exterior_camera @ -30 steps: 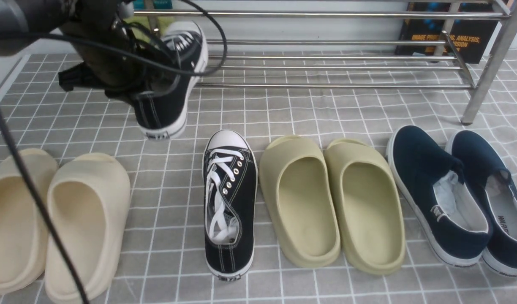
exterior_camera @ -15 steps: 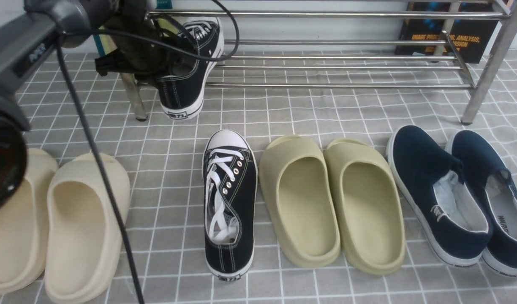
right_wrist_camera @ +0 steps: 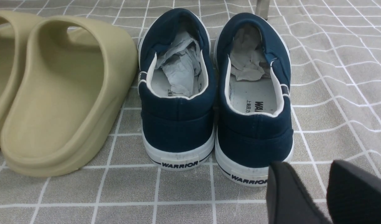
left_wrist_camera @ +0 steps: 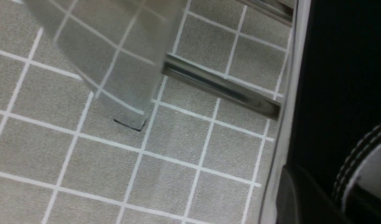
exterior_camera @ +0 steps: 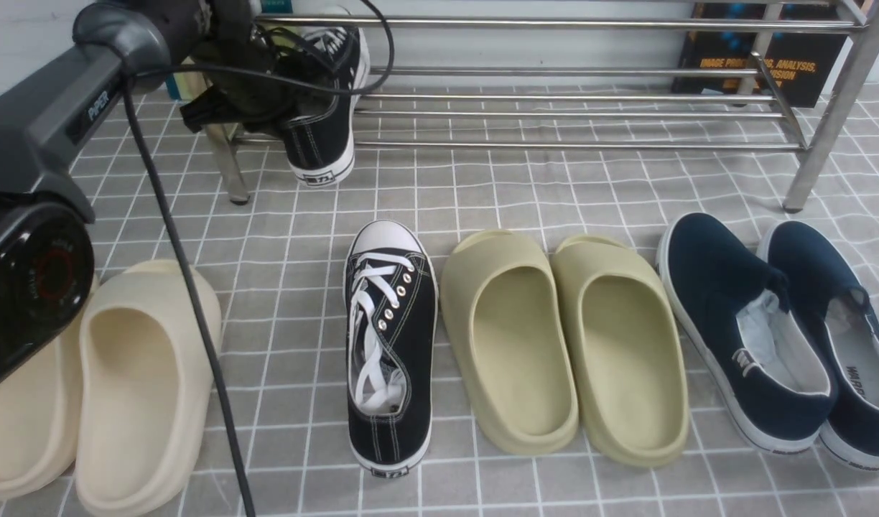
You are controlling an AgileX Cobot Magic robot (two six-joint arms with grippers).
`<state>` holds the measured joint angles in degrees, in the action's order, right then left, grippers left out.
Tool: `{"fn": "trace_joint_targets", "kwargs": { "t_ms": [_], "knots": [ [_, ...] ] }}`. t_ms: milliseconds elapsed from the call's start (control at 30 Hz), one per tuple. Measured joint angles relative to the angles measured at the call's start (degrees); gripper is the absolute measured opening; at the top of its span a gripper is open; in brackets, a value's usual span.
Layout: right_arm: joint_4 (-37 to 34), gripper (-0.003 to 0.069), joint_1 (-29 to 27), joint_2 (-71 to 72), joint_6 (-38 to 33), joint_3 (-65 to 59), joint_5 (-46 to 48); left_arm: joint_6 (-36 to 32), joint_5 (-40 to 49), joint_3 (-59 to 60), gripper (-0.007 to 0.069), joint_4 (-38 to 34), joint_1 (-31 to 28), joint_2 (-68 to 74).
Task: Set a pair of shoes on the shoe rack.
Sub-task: Use the left arm to put a shoe into the shoe rack, then use the left arm to grab the shoe closest to it
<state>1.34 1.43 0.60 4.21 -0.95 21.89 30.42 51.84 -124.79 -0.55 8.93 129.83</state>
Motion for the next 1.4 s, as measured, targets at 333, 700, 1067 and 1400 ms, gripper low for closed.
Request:
{"fn": "trace_joint_targets", "kwargs": {
  "t_ms": [333,700,1067,1400],
  "knots": [
    [0.0,0.0239,0.0,0.0,0.0,0.0,0.0,-1.4,4.9,-3.0,0.0302,2.6,0.0,-1.2],
    [0.0,0.0239,0.0,0.0,0.0,0.0,0.0,-12.7,19.6,-5.2,0.0285,3.6,0.7,-14.9],
    [0.0,0.0239,0.0,0.0,0.0,0.0,0.0,-12.0,16.3,36.5,0.0244,1.7,10.6,-38.2],
    [0.0,0.0239,0.0,0.0,0.0,0.0,0.0,-4.1,0.1,59.0,0.0244,0.6,19.2,-39.8]
  ]
}}
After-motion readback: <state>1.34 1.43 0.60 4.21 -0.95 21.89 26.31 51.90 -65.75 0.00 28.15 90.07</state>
